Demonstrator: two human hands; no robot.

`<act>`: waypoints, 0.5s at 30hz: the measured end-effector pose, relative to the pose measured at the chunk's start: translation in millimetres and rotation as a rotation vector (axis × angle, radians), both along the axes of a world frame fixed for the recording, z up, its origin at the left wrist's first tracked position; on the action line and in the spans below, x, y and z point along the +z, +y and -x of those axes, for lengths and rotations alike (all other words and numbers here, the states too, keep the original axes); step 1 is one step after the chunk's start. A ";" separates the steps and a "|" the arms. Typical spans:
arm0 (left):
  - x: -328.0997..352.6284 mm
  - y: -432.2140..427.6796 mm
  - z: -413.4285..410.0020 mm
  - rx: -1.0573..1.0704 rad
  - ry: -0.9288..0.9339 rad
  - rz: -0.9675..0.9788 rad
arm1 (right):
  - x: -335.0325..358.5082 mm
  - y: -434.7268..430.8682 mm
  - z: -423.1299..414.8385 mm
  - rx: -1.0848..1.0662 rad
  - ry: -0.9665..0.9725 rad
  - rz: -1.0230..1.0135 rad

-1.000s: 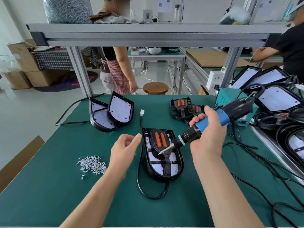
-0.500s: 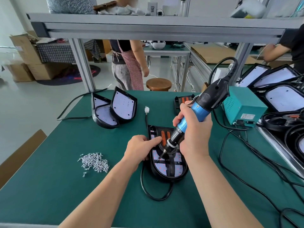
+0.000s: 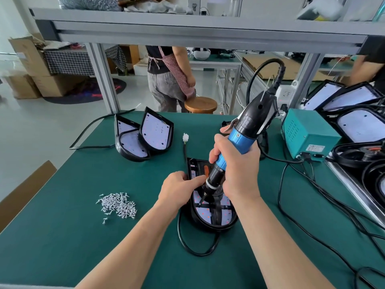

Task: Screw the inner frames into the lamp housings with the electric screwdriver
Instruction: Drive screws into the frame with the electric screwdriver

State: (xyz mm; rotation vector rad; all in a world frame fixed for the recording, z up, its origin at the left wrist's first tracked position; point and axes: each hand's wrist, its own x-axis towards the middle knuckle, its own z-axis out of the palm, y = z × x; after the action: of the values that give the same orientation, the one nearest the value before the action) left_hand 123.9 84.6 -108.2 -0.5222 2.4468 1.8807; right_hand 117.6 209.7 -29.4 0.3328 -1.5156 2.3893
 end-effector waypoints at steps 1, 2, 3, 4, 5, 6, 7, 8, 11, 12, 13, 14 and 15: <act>0.3 0.5 -0.1 0.007 0.001 0.007 | 0.7 0.2 -0.4 0.004 0.010 -0.007; 0.3 0.9 0.1 0.013 0.004 0.011 | 1.3 0.0 -0.1 0.012 0.019 -0.010; -0.1 1.1 0.3 0.019 0.009 0.015 | 1.6 -0.2 0.3 0.023 0.025 -0.008; -0.6 1.2 0.3 0.025 0.013 0.020 | 1.5 -0.6 0.7 0.032 0.026 -0.005; -1.3 1.1 0.3 0.030 0.014 0.023 | 0.8 -0.7 1.0 0.038 0.025 -0.006; -2.4 1.0 0.6 0.035 0.013 0.024 | 0.2 -0.6 1.5 0.040 0.026 -0.008; -3.5 1.0 1.0 0.040 0.012 0.025 | -0.7 -0.2 2.1 0.044 0.027 -0.011; -4.7 0.9 1.3 0.044 0.013 0.028 | -2.0 0.4 2.8 0.050 0.026 -0.011; -7.5 1.1 2.1 0.049 0.014 0.042 | -5.4 1.7 6.0 0.089 0.011 0.007; -8.1 1.3 2.3 0.048 0.013 0.040 | -6.4 1.9 7.0 0.099 0.009 0.014; -8.6 1.2 2.1 0.046 0.013 0.032 | -7.6 2.7 7.8 0.101 0.009 0.020; -9.0 1.2 2.0 0.045 0.016 0.023 | -8.8 3.7 8.5 0.099 0.007 0.029; -9.3 1.0 1.9 0.043 0.019 0.019 | -10.0 5.4 8.7 0.096 -0.002 0.038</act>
State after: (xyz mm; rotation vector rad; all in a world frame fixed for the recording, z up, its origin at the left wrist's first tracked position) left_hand 122.0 85.6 -117.6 -0.5646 2.4872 1.8891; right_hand 108.9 215.0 -39.5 0.4044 -1.4844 2.4894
